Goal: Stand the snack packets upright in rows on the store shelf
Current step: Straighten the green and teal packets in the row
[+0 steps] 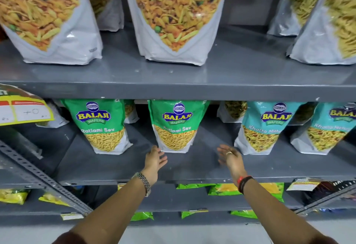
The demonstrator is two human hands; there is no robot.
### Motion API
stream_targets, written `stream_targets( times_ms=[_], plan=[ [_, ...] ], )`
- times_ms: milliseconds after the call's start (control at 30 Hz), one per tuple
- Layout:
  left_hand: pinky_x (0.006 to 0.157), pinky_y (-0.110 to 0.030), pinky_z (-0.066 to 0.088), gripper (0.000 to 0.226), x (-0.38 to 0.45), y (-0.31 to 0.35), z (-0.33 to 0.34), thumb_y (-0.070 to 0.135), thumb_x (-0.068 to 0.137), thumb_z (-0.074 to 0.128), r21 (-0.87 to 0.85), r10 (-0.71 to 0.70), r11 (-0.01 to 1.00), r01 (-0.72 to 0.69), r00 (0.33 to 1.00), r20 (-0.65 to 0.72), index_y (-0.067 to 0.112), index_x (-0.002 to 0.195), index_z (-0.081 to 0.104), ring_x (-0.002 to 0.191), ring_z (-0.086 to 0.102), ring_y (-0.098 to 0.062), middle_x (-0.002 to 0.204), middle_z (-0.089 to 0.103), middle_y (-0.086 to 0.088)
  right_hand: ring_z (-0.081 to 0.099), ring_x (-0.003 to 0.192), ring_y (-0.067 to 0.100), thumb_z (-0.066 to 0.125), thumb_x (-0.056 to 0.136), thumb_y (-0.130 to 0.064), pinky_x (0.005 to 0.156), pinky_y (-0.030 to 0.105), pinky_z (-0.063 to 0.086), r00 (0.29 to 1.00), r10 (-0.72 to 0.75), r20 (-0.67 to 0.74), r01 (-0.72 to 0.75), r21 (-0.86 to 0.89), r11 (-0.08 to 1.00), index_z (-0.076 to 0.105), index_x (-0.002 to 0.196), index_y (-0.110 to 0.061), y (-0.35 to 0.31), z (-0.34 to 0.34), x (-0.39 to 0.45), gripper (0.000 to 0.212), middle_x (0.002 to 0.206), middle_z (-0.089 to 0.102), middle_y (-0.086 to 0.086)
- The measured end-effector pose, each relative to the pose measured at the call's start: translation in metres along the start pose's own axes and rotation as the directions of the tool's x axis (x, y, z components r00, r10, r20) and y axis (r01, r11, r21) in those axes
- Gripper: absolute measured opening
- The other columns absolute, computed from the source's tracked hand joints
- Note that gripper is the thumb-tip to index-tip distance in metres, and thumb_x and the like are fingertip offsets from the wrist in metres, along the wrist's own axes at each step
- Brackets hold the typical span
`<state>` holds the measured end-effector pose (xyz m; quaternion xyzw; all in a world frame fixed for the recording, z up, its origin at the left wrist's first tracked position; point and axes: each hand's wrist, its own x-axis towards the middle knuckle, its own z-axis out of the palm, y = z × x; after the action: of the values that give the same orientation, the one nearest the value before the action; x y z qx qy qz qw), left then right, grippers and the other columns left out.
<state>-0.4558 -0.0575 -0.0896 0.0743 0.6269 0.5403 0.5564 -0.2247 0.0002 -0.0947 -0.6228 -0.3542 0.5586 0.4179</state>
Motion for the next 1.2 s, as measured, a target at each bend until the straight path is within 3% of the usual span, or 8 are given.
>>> stream_targets(
  times_ms=[100,200,267,367,500,833,1033,1200],
  plan=[
    [0.075,-0.031,0.049,0.021,-0.008,-0.021,0.026,0.018,0.095,0.04,0.054,-0.065,0.997,0.061,0.994,0.083,0.004,0.109,0.048,0.077,0.056,-0.023,0.082,0.055,-0.007,0.061,0.098,0.041,0.045,0.086,-0.006,0.076,0.043,0.05,0.979,-0.038,-0.2,0.018,-0.101,0.995,0.066,0.084,-0.015,0.015,-0.065,0.017,0.024,0.096,0.066,0.019],
    [0.072,-0.029,0.048,0.02,-0.016,-0.036,0.07,0.018,0.095,0.04,0.098,-0.053,0.995,0.037,0.984,0.168,0.004,0.107,0.048,0.079,0.058,-0.022,0.087,0.059,-0.008,0.059,0.102,0.045,0.052,0.079,-0.018,0.089,0.053,0.047,0.95,-0.063,-0.305,0.012,-0.165,0.986,0.061,0.071,-0.025,0.026,-0.13,0.048,0.014,0.09,0.063,0.01],
    [0.076,-0.029,0.048,0.029,-0.02,-0.041,0.104,0.022,0.097,0.035,0.12,-0.039,0.993,0.012,0.973,0.229,0.004,0.116,0.049,0.09,0.058,-0.026,0.105,0.062,-0.012,0.061,0.095,0.037,0.05,0.083,-0.01,0.085,0.043,0.051,0.943,-0.088,-0.321,0.053,-0.117,0.992,0.058,0.072,-0.026,0.01,-0.157,0.061,0.022,0.1,0.064,0.011],
    [0.096,-0.039,0.044,0.046,-0.027,-0.049,0.16,0.031,0.099,0.029,0.15,-0.015,0.988,-0.03,0.958,0.288,0.004,0.134,0.044,0.118,0.051,-0.032,0.139,0.048,-0.018,0.052,0.071,0.019,0.038,0.09,0.006,0.058,0.018,0.047,0.975,-0.101,-0.2,0.108,0.024,0.994,0.056,0.103,-0.012,-0.026,-0.183,0.075,0.029,0.114,0.054,0.013],
    [0.113,-0.042,0.027,0.057,-0.038,-0.059,0.223,0.044,0.097,0.022,0.154,0.017,0.986,-0.067,0.951,0.307,0.016,0.147,0.026,0.143,0.028,-0.031,0.157,0.025,-0.01,0.047,0.073,0.014,0.044,0.09,0.0,0.06,0.025,0.04,0.992,-0.002,0.13,0.008,-0.044,0.999,0.026,0.144,-0.018,-0.045,-0.196,0.099,0.06,0.109,0.046,0.005],
    [0.111,-0.035,0.028,0.069,-0.058,-0.077,0.268,0.06,0.091,0.012,0.071,0.109,0.989,-0.13,0.965,0.237,0.023,0.149,0.021,0.141,0.033,-0.025,0.156,0.028,-0.003,0.05,0.068,0.01,0.035,0.079,0.007,0.05,0.017,0.043,0.943,-0.02,0.333,0.069,-0.137,0.988,0.036,0.139,-0.026,-0.053,-0.181,0.104,0.069,0.088,0.055,-0.001],
    [0.112,-0.038,0.031,0.071,-0.052,-0.076,0.26,0.062,0.09,0.015,0.062,0.136,0.987,-0.15,0.974,0.179,0.022,0.147,0.026,0.137,0.038,-0.029,0.154,0.032,-0.004,0.058,0.095,0.024,0.039,0.081,0.002,0.081,0.04,0.05,0.932,-0.012,0.363,0.069,-0.144,0.987,0.036,0.139,-0.03,-0.062,-0.172,0.106,0.066,0.122,0.061,0.01],
    [0.115,-0.039,0.026,0.071,-0.047,-0.073,0.255,0.061,0.091,0.018,0.037,0.131,0.989,-0.141,0.971,0.198,0.019,0.147,0.026,0.14,0.033,-0.031,0.156,0.029,-0.006,0.055,0.114,0.03,0.04,0.087,0.002,0.085,0.034,0.047,0.928,-0.046,0.371,0.088,-0.097,0.991,0.034,0.141,-0.021,-0.057,-0.183,0.104,0.059,0.133,0.054,0.01]
  ],
)
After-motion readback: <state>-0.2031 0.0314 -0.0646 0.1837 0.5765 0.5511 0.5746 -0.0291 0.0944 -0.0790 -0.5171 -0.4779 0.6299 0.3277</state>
